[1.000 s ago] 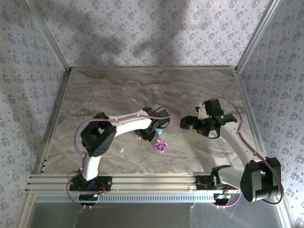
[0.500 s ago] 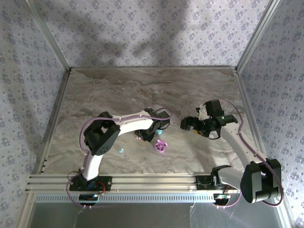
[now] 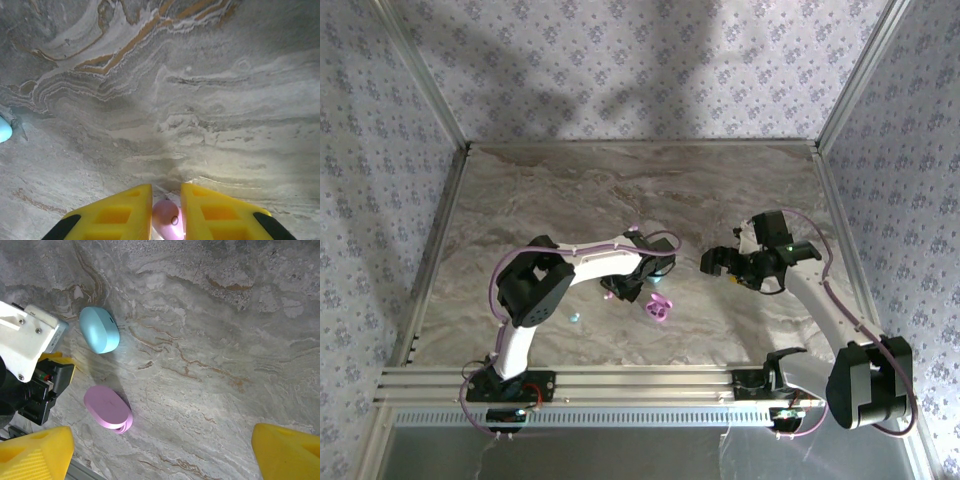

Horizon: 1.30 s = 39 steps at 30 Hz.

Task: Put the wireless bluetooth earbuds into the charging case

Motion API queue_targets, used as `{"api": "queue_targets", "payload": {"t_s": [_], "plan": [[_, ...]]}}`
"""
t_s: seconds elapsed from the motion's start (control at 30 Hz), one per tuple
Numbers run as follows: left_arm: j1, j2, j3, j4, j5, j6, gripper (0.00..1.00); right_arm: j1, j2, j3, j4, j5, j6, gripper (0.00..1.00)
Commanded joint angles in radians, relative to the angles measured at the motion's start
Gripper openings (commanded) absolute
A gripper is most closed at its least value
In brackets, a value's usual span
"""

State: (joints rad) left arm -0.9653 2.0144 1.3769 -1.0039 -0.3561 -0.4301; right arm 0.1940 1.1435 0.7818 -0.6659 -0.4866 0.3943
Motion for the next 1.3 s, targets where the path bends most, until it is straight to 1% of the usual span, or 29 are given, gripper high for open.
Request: {"api": "queue_targets", "payload": {"t_s": [0.0, 0.47, 0.67, 1.1, 1.17, 1.27], "plan": [[-0.006, -0.002, -0.013, -0.032, -0.011, -0.015, 0.25, -0.007, -0.022, -0.012, -0.030, -0.008, -0.020, 0.94], [-0.007, -0.052, -0.027, -0.042, -0.001, -0.048, 0.31, -0.005, -0.036, -0.023, -0.038, -0.010, -0.025, 0.94], [-0.007, -0.062, -0.058, -0.030, 0.019, -0.068, 0.32, -0.009, -0.039, -0.027, -0.046, -0.005, -0.033, 0.94], [-0.007, -0.059, -0.069, -0.019, 0.034, -0.073, 0.21, -0.017, -0.038, -0.030, -0.044, -0.010, -0.040, 0.94], [-0.007, -0.062, -0.070, -0.022, 0.030, -0.073, 0.17, -0.019, -0.037, -0.031, -0.044, -0.010, -0.040, 0.94], [-0.009, -0.082, -0.066, -0.021, 0.026, -0.073, 0.16, -0.020, -0.037, -0.031, -0.043, -0.012, -0.041, 0.94]]}}
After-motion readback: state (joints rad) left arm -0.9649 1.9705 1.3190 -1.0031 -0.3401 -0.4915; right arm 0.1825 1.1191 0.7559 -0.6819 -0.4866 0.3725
